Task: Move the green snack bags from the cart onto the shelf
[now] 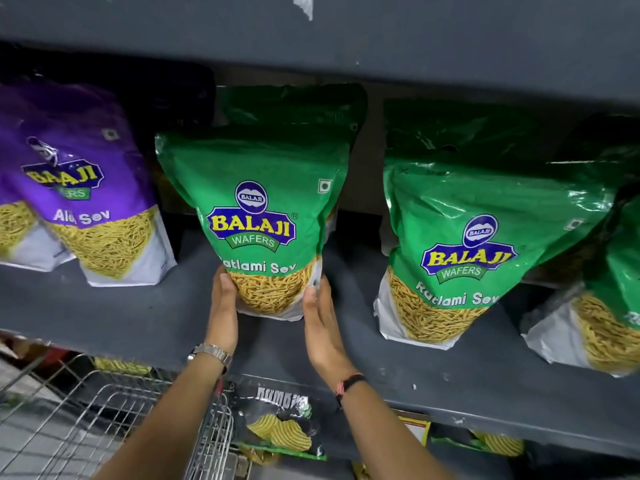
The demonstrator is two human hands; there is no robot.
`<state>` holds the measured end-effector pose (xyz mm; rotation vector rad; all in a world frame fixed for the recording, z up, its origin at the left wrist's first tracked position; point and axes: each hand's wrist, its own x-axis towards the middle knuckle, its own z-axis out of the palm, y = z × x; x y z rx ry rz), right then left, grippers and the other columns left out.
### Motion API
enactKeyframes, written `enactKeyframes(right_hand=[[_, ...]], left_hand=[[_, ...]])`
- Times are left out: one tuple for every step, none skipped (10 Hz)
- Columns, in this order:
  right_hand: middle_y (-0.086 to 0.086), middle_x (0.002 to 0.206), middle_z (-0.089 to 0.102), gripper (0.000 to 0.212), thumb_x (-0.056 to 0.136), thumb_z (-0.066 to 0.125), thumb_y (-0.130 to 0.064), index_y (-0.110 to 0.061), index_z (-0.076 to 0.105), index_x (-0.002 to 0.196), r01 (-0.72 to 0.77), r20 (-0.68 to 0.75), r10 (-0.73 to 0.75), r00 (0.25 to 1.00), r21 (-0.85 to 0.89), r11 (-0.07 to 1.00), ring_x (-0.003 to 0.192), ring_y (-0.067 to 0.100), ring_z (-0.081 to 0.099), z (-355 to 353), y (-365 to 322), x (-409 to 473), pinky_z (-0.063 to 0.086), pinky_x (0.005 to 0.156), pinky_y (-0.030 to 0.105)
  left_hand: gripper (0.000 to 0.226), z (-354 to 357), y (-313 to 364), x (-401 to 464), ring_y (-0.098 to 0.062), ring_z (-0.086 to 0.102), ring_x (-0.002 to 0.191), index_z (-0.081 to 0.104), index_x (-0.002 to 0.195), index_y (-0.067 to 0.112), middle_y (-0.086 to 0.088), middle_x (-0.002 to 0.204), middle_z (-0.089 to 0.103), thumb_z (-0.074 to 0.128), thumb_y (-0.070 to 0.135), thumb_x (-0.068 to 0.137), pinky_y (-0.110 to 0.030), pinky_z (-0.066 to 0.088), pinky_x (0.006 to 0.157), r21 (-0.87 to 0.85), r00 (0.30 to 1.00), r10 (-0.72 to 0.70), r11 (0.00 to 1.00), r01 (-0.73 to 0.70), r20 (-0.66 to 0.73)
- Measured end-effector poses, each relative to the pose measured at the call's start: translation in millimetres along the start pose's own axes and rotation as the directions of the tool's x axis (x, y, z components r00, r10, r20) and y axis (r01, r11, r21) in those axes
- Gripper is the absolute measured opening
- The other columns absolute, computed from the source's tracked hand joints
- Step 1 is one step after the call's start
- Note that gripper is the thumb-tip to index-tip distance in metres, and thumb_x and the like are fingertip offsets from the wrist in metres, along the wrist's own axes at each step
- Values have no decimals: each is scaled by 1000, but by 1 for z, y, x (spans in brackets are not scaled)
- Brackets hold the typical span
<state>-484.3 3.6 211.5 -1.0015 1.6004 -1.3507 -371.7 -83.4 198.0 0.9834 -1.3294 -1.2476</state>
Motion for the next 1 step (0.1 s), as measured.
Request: enactKeyframes(right_hand=[[-9, 153, 12, 59, 80, 25, -56, -42, 10, 136, 46, -108, -35, 993, 98, 994, 133, -4, 13, -4, -3, -10, 12, 110, 22]], left_hand=[[116, -2, -1, -6, -17, 33, 130, 25, 136, 13, -5, 145, 31, 35, 89, 49, -21, 32, 105, -30, 997, -4, 1000, 2, -81]])
